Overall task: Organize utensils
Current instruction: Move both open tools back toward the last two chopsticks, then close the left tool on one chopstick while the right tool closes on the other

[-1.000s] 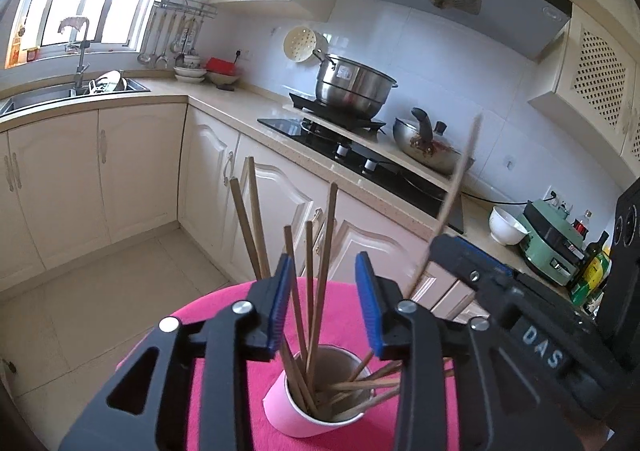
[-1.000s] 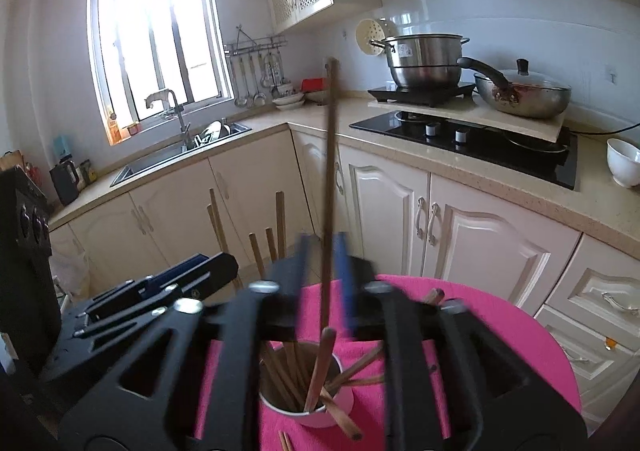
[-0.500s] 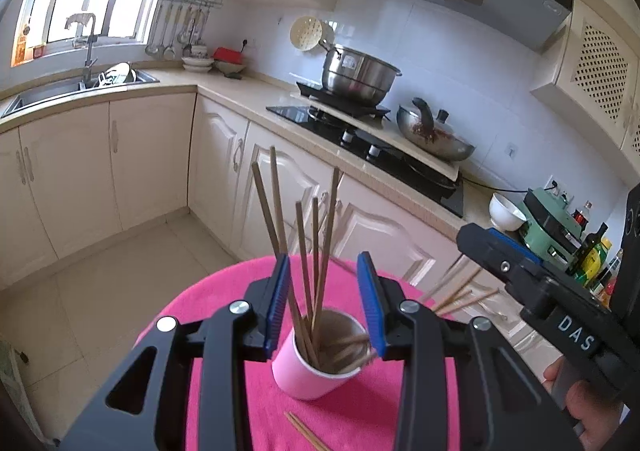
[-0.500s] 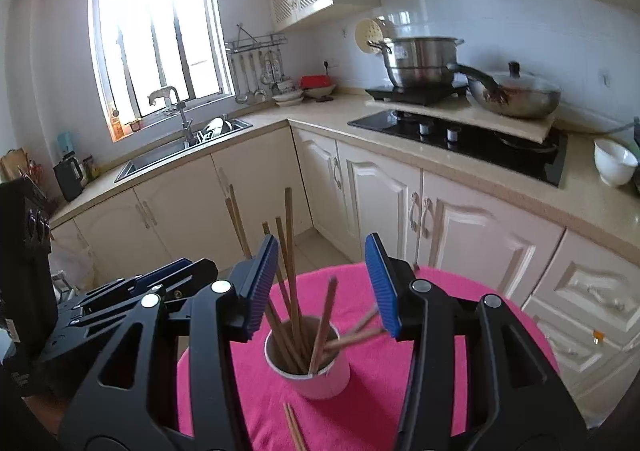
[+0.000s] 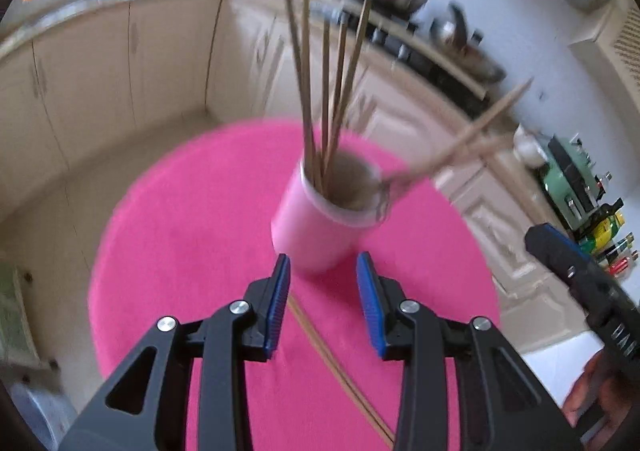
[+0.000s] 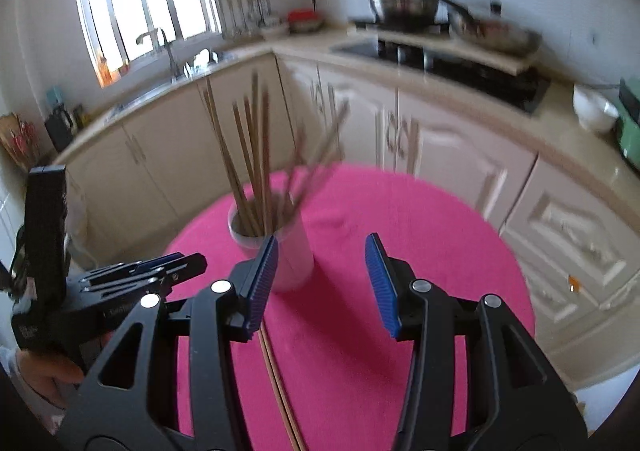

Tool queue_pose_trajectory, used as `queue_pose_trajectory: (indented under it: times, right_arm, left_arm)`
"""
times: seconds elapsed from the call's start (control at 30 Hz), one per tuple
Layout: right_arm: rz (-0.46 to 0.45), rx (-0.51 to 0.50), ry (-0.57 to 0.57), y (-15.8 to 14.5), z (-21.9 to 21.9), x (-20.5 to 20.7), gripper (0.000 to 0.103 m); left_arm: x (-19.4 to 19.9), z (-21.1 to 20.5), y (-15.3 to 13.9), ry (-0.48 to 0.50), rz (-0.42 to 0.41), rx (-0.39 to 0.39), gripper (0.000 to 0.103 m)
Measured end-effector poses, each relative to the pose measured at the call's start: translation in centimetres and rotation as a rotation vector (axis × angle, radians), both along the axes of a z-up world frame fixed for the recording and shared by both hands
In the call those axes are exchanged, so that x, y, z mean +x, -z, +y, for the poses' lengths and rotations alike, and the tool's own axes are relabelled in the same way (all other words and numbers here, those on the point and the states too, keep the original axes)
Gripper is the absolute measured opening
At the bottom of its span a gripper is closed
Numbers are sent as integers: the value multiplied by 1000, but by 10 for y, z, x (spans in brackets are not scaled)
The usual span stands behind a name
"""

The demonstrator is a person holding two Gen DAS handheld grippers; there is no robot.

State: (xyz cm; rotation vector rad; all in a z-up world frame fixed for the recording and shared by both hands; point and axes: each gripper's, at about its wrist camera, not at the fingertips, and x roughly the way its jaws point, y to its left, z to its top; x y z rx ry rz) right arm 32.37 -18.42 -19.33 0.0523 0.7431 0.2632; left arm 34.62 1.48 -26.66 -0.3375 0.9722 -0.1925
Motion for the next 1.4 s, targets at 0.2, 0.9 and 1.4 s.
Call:
queue_pose_trajectory:
  times: [0.2,0.9,1.4]
  right_arm:
    - [185,5,-20,57,-10,3,45]
    - [380,43,-218,110,-13,24,45]
    - [458,40,-277,118,-20,31,45]
  left_arm:
    - [-1,-13,54,-3,192,11,34]
    - [16,-65,103,-102,442,246,36]
    - [64,-94,113,-104,597,318,34]
